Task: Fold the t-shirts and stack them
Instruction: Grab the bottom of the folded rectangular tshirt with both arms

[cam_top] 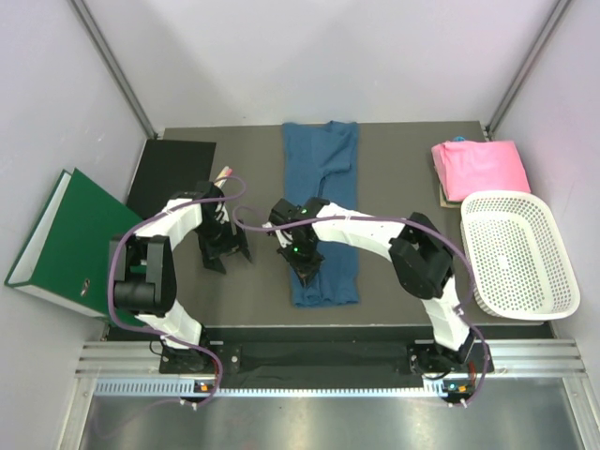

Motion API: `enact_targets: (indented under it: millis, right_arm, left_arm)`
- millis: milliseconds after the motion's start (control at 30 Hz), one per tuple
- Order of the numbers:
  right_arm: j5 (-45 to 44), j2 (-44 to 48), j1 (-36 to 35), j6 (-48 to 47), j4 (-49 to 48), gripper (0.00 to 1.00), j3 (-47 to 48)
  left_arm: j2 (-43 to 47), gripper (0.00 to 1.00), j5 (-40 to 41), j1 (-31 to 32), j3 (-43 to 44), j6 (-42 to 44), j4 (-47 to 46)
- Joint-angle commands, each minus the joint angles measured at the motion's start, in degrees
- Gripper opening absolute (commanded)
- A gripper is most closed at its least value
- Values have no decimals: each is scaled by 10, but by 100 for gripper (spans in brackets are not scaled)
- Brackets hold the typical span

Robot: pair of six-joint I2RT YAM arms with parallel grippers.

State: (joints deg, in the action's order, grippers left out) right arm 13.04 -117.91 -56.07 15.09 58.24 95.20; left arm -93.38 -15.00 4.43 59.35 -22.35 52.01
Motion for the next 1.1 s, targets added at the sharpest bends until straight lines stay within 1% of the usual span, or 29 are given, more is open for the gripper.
enact_targets:
  millis: [0,167,267,400,600,933,1067]
  right_arm:
    - [52,-35,-7,-23,0,0,26]
    - [42,-54,-14,-24,19,0,31]
    - [7,-51,-14,-25,43,0,37]
    - [-71,-40,-11,-15,81,0,47]
    - [-122,-21,3,2,108,0,21]
    - [-154,30,12,20,103,0,-65]
    - [-137,65,12,13,70,0,-47]
  left_arm:
    - [-1,84,7,-1,-3,8,-7]
    - [-6,84,9,-1,-2,10,-6]
    - [-6,84,11,-1,-2,11,-6]
    - [-9,84,10,-1,0,11,-6]
    - [-14,84,9,-1,0,11,-9]
    - [-15,84,9,-2,-7,10,-14]
    - [-16,84,8,-1,-6,8,-15]
